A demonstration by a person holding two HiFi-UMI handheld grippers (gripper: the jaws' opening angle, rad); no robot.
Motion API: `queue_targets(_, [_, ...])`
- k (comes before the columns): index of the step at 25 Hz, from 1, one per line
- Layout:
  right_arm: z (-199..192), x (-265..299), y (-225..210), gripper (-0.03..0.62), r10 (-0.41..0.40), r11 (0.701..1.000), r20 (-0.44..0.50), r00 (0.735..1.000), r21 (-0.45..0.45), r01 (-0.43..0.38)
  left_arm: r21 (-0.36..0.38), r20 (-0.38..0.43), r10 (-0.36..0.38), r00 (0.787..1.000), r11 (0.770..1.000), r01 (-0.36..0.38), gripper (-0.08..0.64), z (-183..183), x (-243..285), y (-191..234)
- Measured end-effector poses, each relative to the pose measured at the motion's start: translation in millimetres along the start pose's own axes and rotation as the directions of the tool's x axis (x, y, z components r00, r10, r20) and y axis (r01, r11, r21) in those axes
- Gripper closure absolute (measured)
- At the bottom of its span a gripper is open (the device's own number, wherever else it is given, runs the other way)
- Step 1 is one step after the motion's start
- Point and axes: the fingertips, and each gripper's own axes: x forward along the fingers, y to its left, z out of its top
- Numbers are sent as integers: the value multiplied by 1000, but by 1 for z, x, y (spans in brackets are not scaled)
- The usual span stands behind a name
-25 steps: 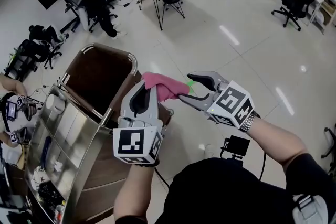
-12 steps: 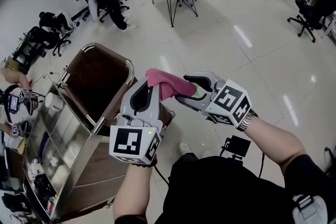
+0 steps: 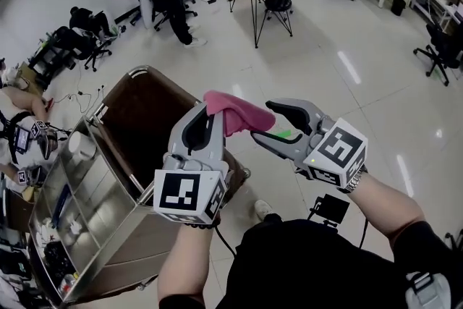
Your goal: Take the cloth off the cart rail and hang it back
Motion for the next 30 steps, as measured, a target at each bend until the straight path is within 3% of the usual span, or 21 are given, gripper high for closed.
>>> queue_targets(9, [47, 59, -16, 339, 32, 999, 149, 988, -22, -30, 32, 26, 122, 992, 992, -123, 546, 12, 15, 95])
queue_targets(14, [72, 85, -18, 342, 86, 996, 197, 977, -39, -80, 59, 19, 230, 973, 971, -231, 546, 27, 22, 159])
queue_targets(21, [68, 122, 30, 347, 187, 982, 236, 953, -62, -178, 54, -17, 334, 942, 941, -333, 546, 9, -17, 217])
queue_targets(30, [59, 166, -13, 348, 284, 956, 306, 909, -18, -293, 22, -100, 418, 903, 908, -418, 546, -29, 29, 283])
